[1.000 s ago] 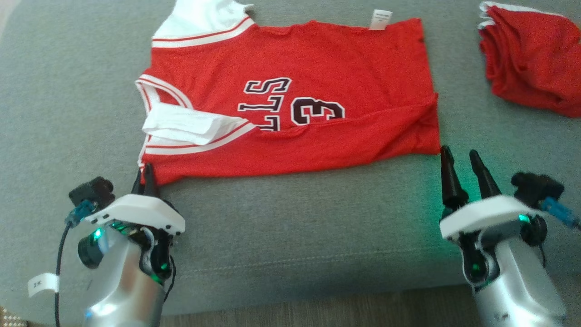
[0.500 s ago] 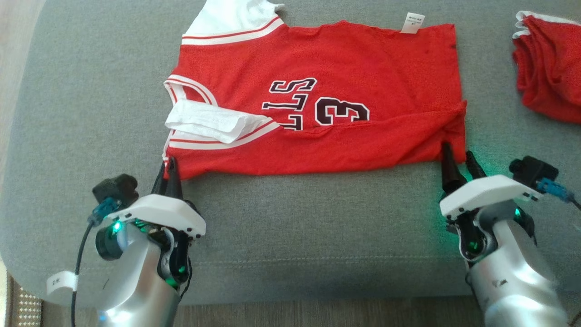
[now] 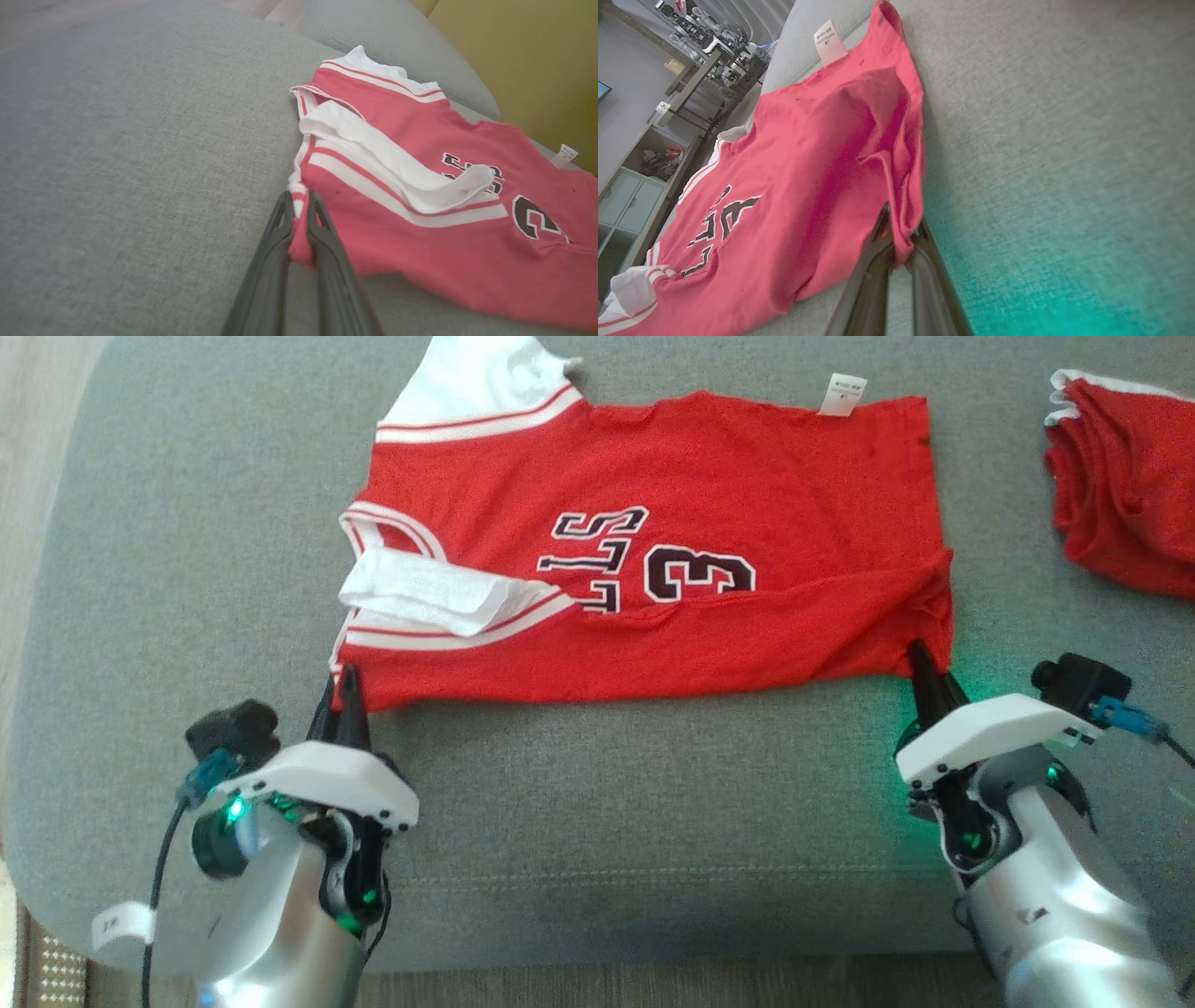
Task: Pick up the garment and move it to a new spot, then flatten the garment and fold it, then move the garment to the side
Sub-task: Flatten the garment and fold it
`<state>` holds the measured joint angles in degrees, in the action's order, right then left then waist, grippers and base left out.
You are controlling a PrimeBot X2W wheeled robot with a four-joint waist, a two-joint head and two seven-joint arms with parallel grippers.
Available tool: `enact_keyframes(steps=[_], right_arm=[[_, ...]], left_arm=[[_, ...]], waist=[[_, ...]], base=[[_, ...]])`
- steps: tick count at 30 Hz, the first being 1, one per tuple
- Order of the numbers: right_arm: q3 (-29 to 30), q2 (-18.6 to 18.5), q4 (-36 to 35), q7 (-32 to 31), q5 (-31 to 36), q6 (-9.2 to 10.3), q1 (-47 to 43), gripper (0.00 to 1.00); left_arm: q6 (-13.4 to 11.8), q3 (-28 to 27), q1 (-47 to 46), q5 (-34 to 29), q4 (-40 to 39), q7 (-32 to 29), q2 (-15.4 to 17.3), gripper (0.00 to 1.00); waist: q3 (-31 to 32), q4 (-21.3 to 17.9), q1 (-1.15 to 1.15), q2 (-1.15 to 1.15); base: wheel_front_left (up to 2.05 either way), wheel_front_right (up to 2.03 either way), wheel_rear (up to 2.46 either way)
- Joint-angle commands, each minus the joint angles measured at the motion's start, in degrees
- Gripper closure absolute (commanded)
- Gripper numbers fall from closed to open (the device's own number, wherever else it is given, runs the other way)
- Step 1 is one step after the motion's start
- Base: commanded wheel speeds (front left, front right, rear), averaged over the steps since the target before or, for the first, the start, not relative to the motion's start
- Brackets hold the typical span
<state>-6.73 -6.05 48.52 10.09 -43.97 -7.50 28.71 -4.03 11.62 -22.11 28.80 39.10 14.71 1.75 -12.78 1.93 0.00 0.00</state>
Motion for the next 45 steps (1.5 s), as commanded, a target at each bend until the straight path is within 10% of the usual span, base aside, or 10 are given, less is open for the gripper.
enact_keyframes(steps=[1,38,40,42,43,45], right_arm=[[-1.8,-1.2,-1.4,0.5,-1.0,0.01,0.0,1.00],[-7.2,-10.2,-7.8,-14.3,-6.8,0.01,-13.3,1.00],[-6.9,-10.0,-8.1,-14.5,-6.4,0.01,-13.6,0.00],[-6.3,-9.8,-8.2,-14.6,-6.1,0.01,-13.9,0.00],[-6.0,-9.7,-8.4,-14.5,-5.7,0.01,-14.0,0.00],[-5.3,-9.7,-8.5,-14.2,-4.8,0.01,-14.1,0.00]], left_arm=[[0.0,-2.7,0.6,-0.7,-1.3,0.3,1.1,1.00],[3.7,-1.6,12.3,-2.4,0.8,0.3,1.1,1.00],[3.9,-1.3,12.4,-2.1,0.7,0.3,1.1,0.99],[4.1,-1.0,12.6,-1.9,0.6,0.3,1.1,0.22],[4.1,-0.9,12.6,-1.9,0.7,0.3,1.1,0.00],[4.1,-1.0,12.7,-1.9,0.5,0.3,1.1,0.00]], waist=[[0.7,-0.1,0.00,0.00],[10.3,-0.9,0.00,0.00],[10.6,-0.9,0.00,0.00],[10.9,-1.0,0.00,0.00],[11.1,-1.0,0.00,0.00],[11.4,-1.0,0.00,0.00]], base=[[0.00,0.00,0.00],[0.00,0.00,0.00],[0.00,0.00,0.00],[0.00,0.00,0.00],[0.00,0.00,0.00],[0.00,0.00,0.00]])
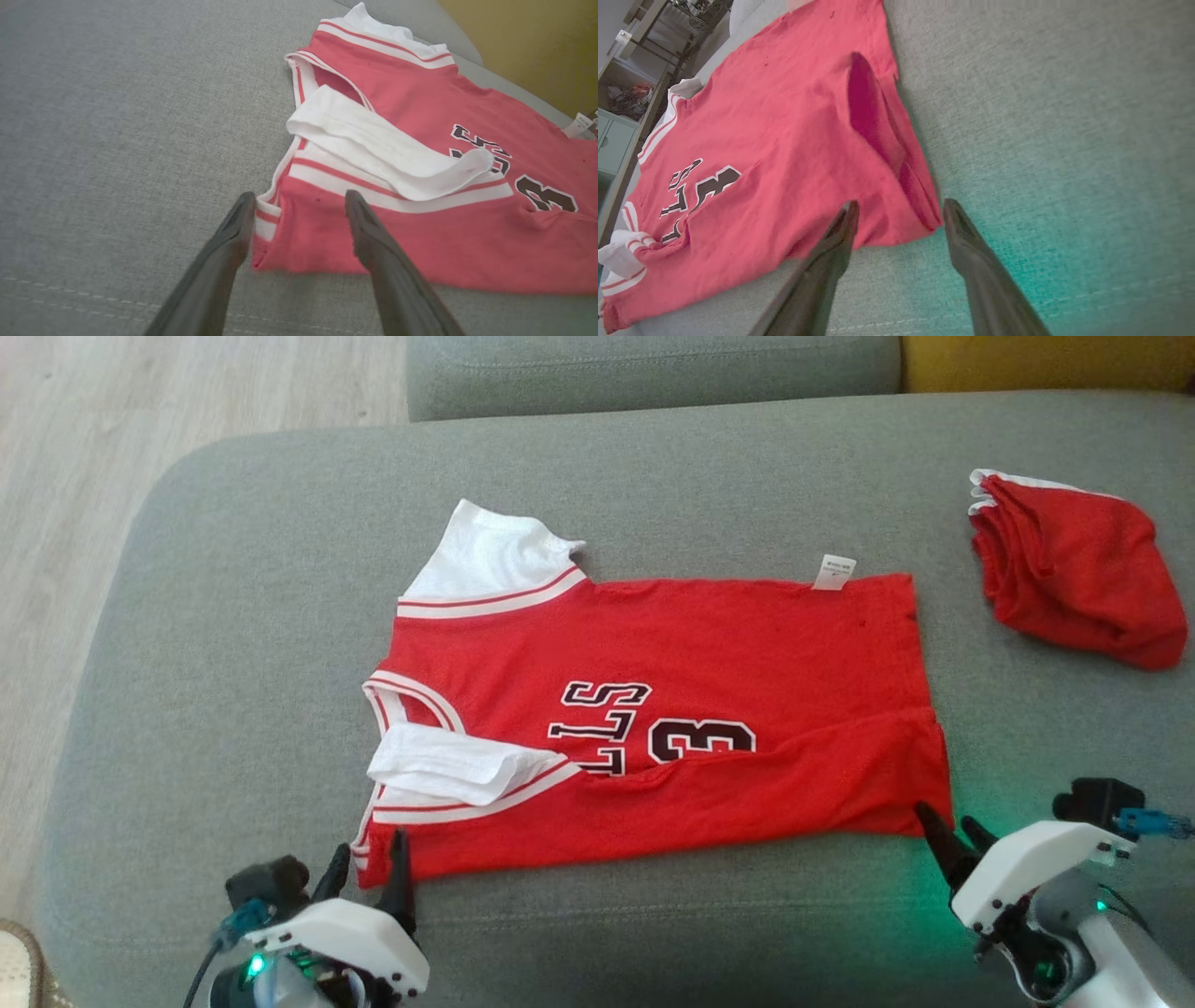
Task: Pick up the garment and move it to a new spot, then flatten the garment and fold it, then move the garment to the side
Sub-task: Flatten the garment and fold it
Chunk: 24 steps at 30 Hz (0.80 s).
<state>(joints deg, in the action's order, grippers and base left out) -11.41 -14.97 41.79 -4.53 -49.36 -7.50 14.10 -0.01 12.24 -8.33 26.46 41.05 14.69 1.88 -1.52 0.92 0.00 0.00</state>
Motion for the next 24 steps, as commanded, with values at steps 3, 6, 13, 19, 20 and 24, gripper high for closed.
enact_keyframes(steps=[3,6,13,19,20,24], right_arm=[[0.4,-0.9,-2.3,1.6,2.6,0.01,0.5,0.00],[0.9,-1.1,-3.8,3.7,4.6,0.01,0.8,0.00],[0.6,-0.7,-14.1,14.4,10.3,0.01,0.7,0.00],[0.5,-1.8,-23.0,19.1,18.3,0.01,-0.2,0.00],[1.0,-1.5,-24.3,19.3,20.0,0.01,-0.4,0.00],[4.1,1.8,-29.9,19.5,26.7,0.01,-1.9,0.00]], left_arm=[[-0.2,-2.8,-1.1,0.1,-3.1,0.3,1.0,0.00],[-0.4,-4.4,-1.1,-0.5,-5.8,0.3,1.0,0.00],[1.2,-10.1,-0.1,-1.5,-22.8,0.3,1.0,0.00],[2.0,-10.1,0.4,-3.0,-35.5,0.3,1.0,0.00],[1.9,-9.6,0.6,-3.6,-36.9,0.3,1.0,0.00],[0.9,-6.8,1.5,-6.2,-39.3,0.3,1.0,0.00]], waist=[[0.4,-0.1,0.00,0.00],[0.5,-0.1,0.00,0.00],[0.0,-0.1,0.00,0.00],[-1.2,-0.1,0.00,0.00],[-1.4,-0.1,0.00,0.00],[-1.7,-0.3,0.00,0.00]], base=[[0.00,0.00,0.00],[0.00,0.00,0.00],[0.00,0.00,0.00],[0.00,0.00,0.00],[0.00,0.00,0.00],[0.00,0.00,0.00]])
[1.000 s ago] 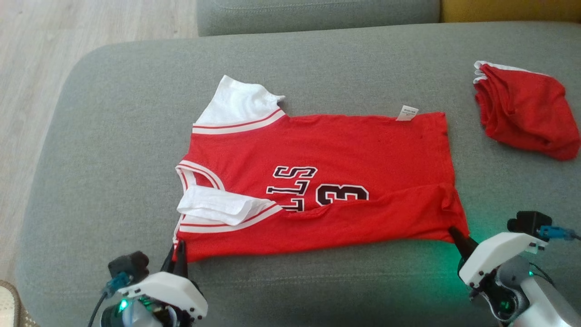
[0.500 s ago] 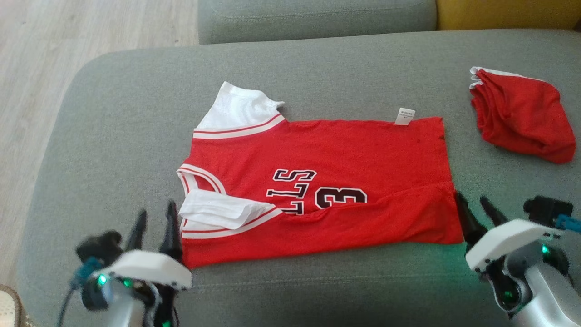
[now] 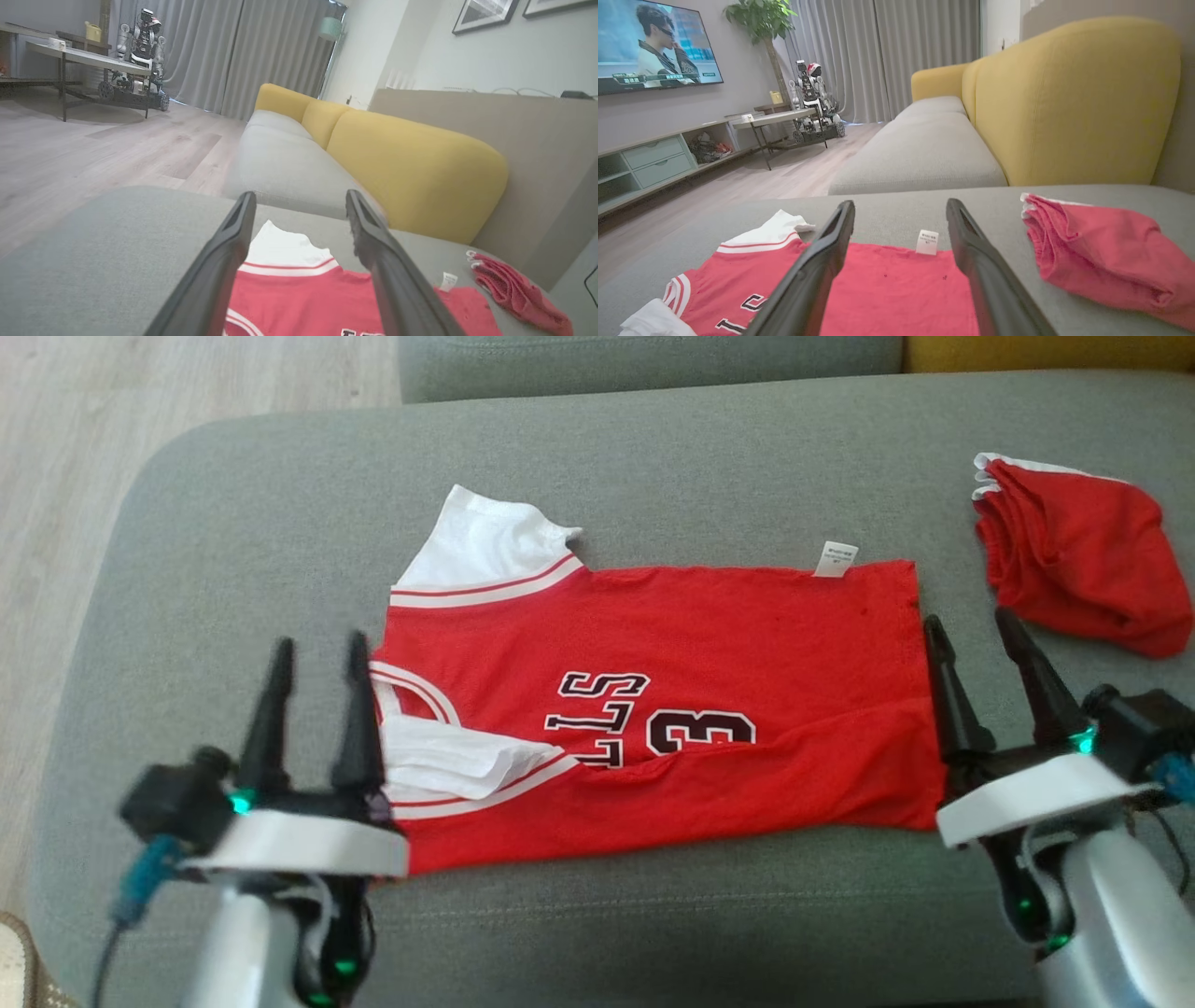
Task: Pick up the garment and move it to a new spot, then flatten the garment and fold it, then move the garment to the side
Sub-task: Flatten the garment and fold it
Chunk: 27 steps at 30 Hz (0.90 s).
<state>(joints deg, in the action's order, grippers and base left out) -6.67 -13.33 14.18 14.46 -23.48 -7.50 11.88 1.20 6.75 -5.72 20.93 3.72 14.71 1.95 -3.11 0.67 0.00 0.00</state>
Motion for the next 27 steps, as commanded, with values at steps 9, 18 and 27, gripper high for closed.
enact_keyframes(steps=[9,18,27], right_arm=[[0.7,4.9,-6.0,0.5,7.9,0.01,-2.9,0.00],[0.9,5.0,-6.4,0.5,7.7,0.01,-2.0,0.00],[-0.3,4.9,-7.7,0.5,7.1,0.01,0.2,0.00]], left_arm=[[-3.2,2.5,-1.0,-3.8,-2.6,0.3,0.9,0.00],[-4.0,3.2,-3.0,-4.5,1.0,0.3,0.9,0.00],[-3.5,3.0,-13.7,-7.9,15.6,0.3,1.4,0.00]], waist=[[-1.3,-0.1,0.00,0.00],[-3.3,-1.0,0.00,0.00],[-8.0,-3.6,0.00,0.00]], base=[[0.00,0.00,0.00],[0.00,0.00,0.00],[0.00,0.00,0.00]])
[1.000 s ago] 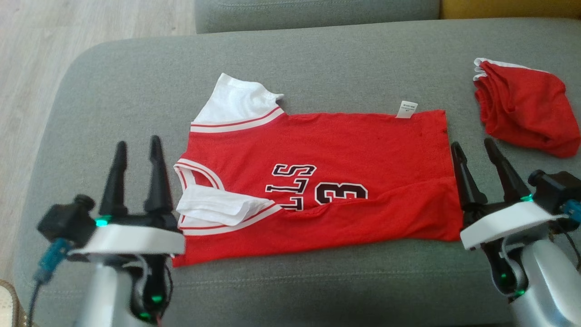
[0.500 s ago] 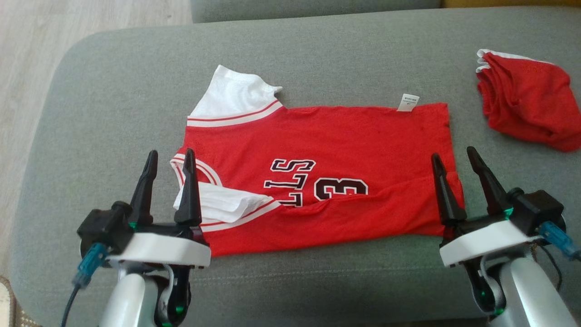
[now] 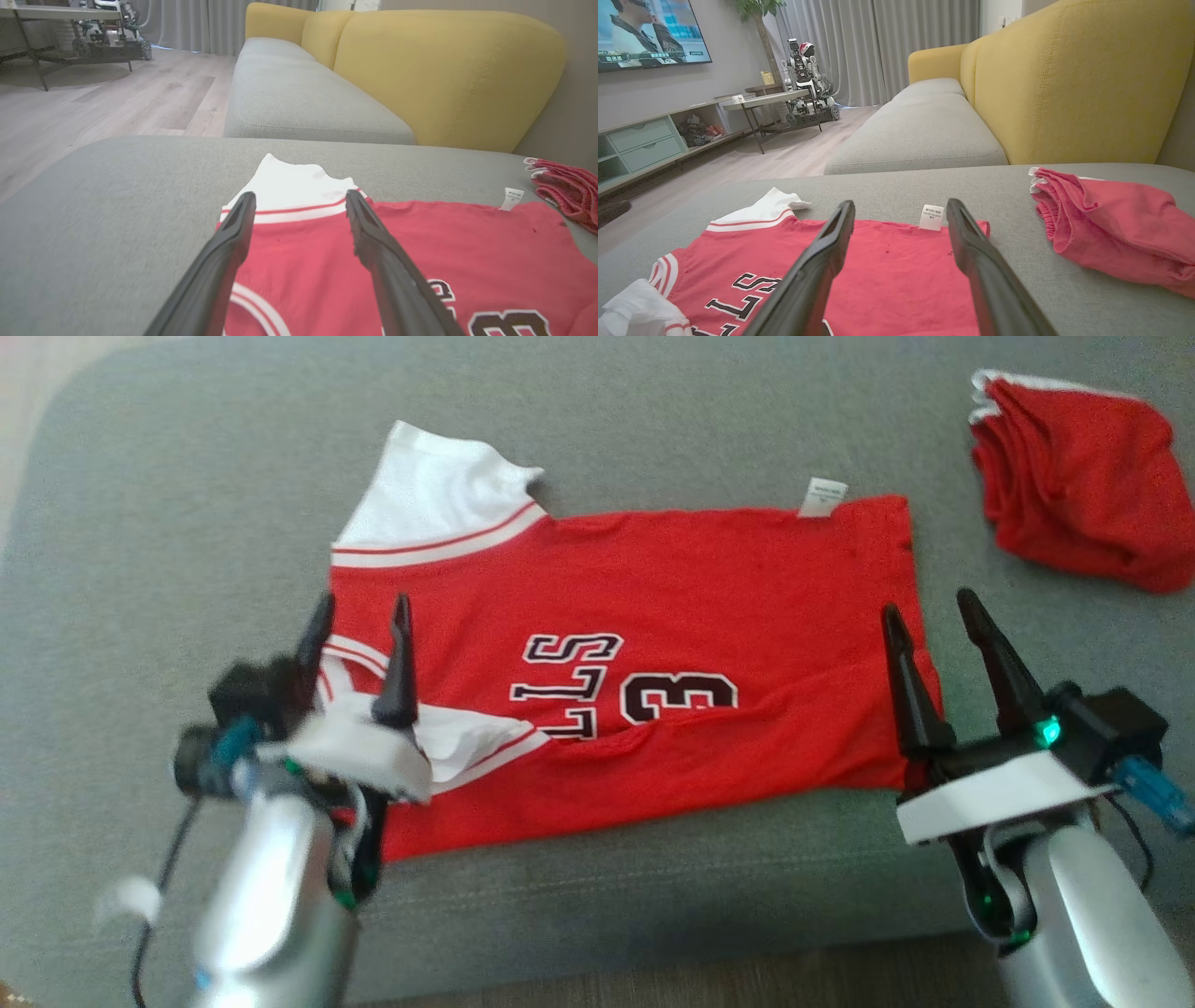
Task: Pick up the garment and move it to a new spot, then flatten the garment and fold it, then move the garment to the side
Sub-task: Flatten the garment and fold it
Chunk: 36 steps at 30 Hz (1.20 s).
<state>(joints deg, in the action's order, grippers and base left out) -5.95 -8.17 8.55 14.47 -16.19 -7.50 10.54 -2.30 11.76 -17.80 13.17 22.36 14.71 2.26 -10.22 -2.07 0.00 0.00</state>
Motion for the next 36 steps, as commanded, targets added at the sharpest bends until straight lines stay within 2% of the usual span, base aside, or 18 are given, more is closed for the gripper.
enact_keyframes(steps=[1,6,8,13,20,28,36], right_arm=[[-1.3,-0.3,-2.1,0.5,-0.2,0.01,2.0,0.00],[-2.2,-0.4,-2.3,0.5,-0.5,0.01,5.3,0.00],[-2.8,-0.6,-2.9,0.5,-0.8,0.01,7.8,0.00],[-3.3,-0.4,-3.9,0.5,-1.3,0.01,11.1,0.00],[-5.4,0.8,-4.4,0.5,-2.0,0.01,14.6,0.00],[-7.4,1.7,-4.8,0.5,-3.2,0.01,16.3,0.00],[-7.5,2.0,-5.3,0.5,-3.8,0.01,16.3,0.00]], left_arm=[[0.4,-2.2,-3.5,-0.4,-0.8,0.3,1.6,0.00],[4.3,-2.3,-14.5,0.1,9.3,-3.7,5.4,0.00],[6.7,-1.4,-20.8,-0.2,13.5,-8.2,8.5,0.00],[9.0,-0.8,-29.0,1.8,18.8,-14.2,12.6,0.00],[9.7,0.7,-38.0,4.3,24.1,-20.9,17.1,0.00],[9.7,2.7,-45.1,4.7,29.9,-25.6,19.8,0.00],[7.6,4.1,-49.5,2.9,35.4,-26.3,20.9,0.00]], waist=[[-1.5,-1.4,0.00,0.00],[-5.1,-3.9,0.00,0.00],[-7.6,-5.4,0.00,0.00],[-11.1,-7.4,0.00,0.00],[-15.1,-10.1,0.00,0.00],[-17.9,-12.6,0.00,0.00],[-19.4,-13.9,0.00,0.00]], base=[[0.00,0.00,0.00],[0.00,0.00,0.00],[0.00,0.00,0.00],[0.00,0.00,0.00],[0.00,0.00,0.00],[0.00,0.00,0.00],[0.00,0.00,0.00]])
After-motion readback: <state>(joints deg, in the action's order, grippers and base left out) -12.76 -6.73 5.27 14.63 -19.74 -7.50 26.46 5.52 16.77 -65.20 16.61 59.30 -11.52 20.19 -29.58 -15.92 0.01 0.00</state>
